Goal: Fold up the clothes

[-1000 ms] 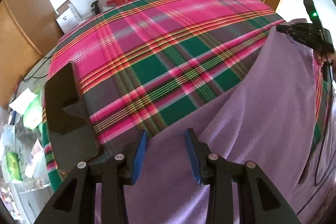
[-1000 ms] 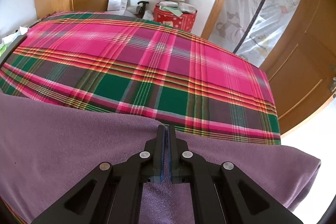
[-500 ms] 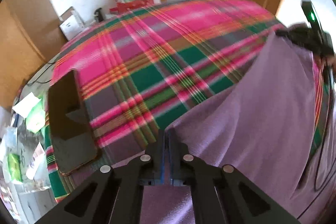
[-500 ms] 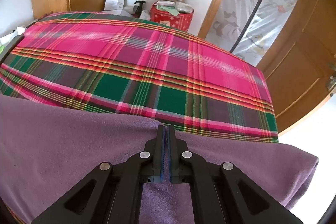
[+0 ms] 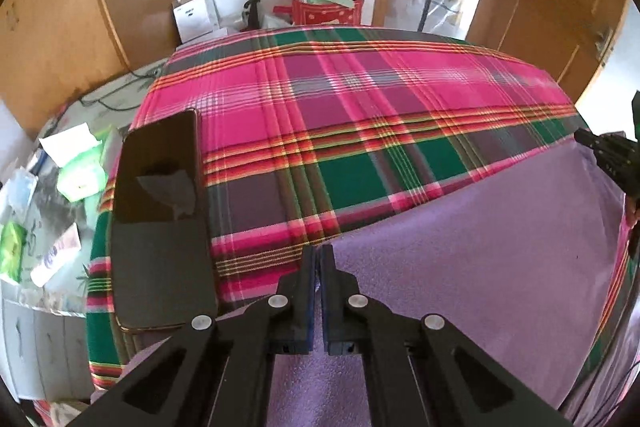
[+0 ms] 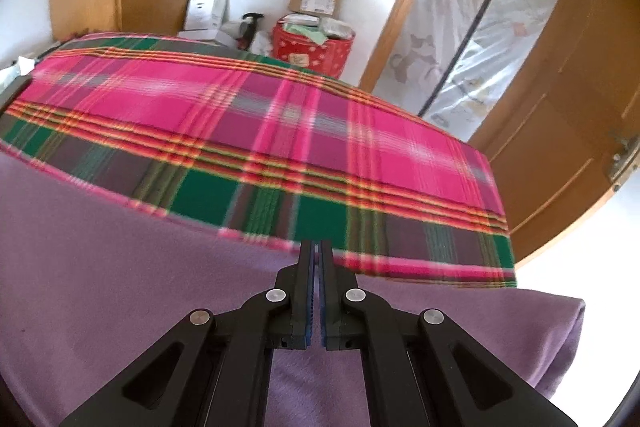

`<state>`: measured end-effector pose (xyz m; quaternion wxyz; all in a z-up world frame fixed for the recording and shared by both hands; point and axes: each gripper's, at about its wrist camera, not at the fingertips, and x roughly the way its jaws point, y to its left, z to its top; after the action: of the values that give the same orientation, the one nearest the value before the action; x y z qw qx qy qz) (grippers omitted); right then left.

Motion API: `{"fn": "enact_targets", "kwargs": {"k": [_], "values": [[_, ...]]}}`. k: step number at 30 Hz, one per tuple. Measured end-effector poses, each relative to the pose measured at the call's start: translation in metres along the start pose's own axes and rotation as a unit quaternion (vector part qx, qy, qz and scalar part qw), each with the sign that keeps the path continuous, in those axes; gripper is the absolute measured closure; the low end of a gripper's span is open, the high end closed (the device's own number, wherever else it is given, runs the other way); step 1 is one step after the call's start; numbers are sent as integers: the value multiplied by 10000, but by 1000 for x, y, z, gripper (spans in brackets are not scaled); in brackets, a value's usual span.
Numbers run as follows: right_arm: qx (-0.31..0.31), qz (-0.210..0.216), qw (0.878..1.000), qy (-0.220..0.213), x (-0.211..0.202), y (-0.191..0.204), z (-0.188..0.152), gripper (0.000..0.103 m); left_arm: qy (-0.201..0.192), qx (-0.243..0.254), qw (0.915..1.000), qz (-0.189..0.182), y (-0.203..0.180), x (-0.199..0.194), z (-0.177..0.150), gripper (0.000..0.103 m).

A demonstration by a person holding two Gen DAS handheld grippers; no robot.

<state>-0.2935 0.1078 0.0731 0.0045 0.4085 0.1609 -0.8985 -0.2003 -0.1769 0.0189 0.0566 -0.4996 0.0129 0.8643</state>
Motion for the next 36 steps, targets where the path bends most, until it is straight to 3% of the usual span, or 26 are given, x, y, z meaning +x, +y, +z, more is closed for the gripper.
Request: {"fn": "enact_targets", "kwargs": {"k": [11,21,26,31,36], "values": [[294,32,9996,-33,0,-9,0,101,0,-109,9998,159,-1,6,0,100],[891,164,9946,-500,-57,-47,-17,94,-87,-347,9993,50,-3,-28,-7,98],[1293,159,9893,-657,-90,-77,-37,91,-250,-161,9995,-142,-24,-58,-15,94],[1989,105,9779,-636,-112,-122,-78,85,-359,262,9978,-495,-70,-77,-25,90],[2610,68,9642,-456,-115,-158,-116,82,-168,671,9935,-898,-118,-71,-28,89]]}}
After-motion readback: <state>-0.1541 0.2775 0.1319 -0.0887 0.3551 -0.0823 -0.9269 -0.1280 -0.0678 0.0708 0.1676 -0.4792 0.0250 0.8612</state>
